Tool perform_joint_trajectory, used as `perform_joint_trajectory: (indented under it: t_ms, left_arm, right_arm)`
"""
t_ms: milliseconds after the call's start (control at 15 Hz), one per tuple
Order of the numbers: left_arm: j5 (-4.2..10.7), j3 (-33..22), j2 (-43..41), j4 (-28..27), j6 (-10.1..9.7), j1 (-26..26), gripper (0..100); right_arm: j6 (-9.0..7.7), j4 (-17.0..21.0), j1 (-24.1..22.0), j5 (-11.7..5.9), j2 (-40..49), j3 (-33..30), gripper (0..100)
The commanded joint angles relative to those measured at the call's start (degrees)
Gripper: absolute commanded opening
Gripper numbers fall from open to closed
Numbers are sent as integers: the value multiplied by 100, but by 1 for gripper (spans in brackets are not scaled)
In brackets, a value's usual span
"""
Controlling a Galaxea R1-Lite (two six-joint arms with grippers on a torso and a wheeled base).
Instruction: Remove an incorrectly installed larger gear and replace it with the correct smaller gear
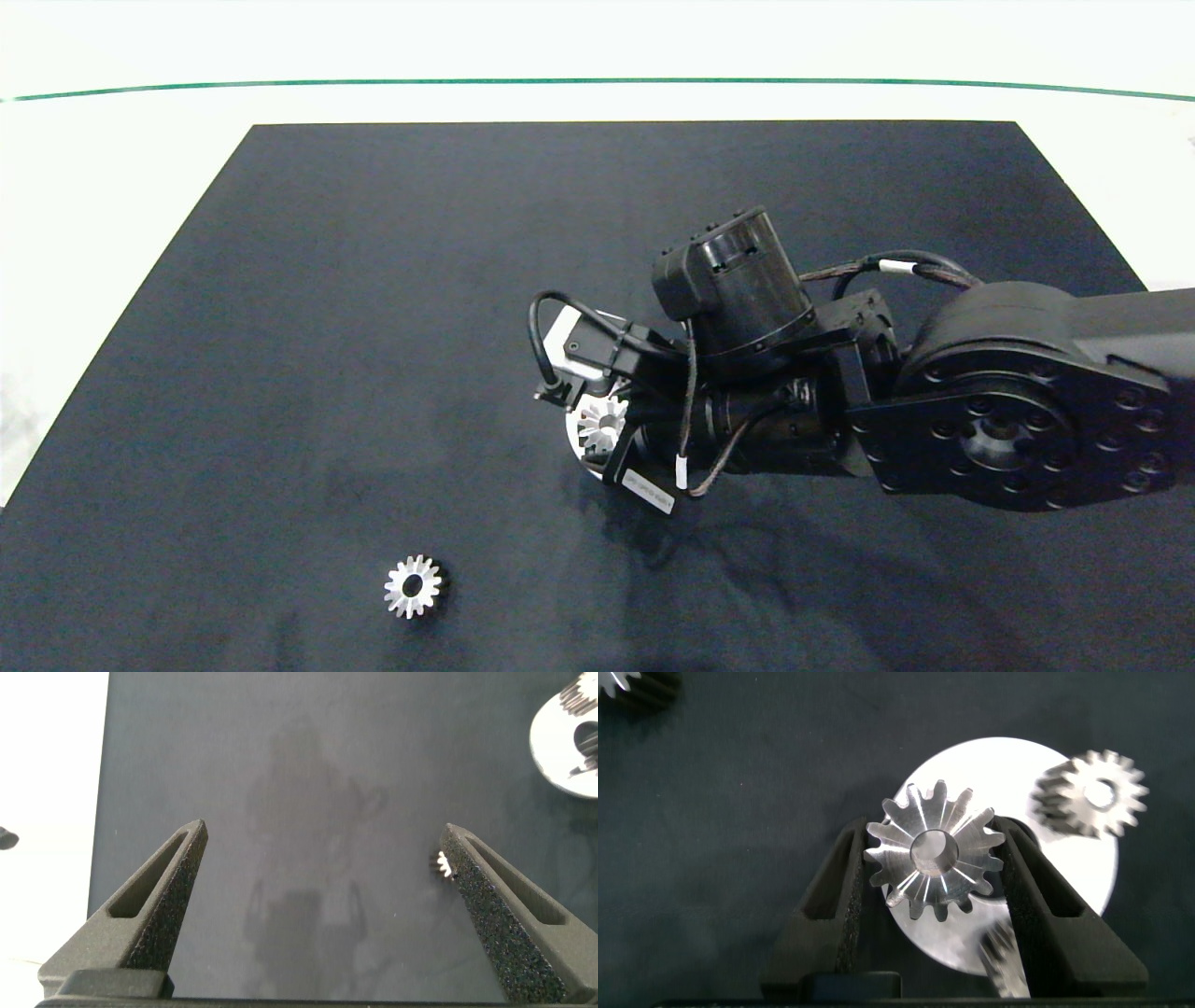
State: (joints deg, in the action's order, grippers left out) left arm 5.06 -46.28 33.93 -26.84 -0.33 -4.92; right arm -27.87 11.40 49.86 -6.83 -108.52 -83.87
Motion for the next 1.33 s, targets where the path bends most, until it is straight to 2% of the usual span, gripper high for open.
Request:
perform_joint_trajectory:
  t_ms: [67, 133, 400, 667, 733, 800, 867, 1067, 1333]
  left_arm:
    - [4, 5, -9, -40, -2, 9, 100]
    - [4, 13, 0, -40, -2, 9, 100]
    - [4, 57, -18, -40, -2, 35, 100]
    - [21, 154, -26, -40, 7, 44, 100]
    - [30, 180, -26, -40, 7, 44, 100]
    - [30, 180, -26, -40, 7, 44, 100]
    - [30, 189, -26, -40, 7, 44, 100]
    - [30, 189, -18, -40, 7, 44, 100]
    - [39, 215, -26, -40, 7, 44, 100]
  right_arm:
    - [115, 12, -187, -64, 437, 161, 28]
    - [141, 12, -504, -231, 657, 275, 28]
    - [159, 20, -1347, -205, 1175, 697, 28]
    - [176, -6, -2068, 32, 1386, 1206, 28]
    - [299, -15, -2226, 67, 1377, 1250, 28]
    - [326, -15, -2253, 76, 1377, 1250, 28]
    - [677, -24, -2525, 270, 1369, 1373, 28]
    - [721, -138, -2973, 454, 1334, 1479, 28]
    - [721, -727, -3360, 489, 1246, 1795, 28]
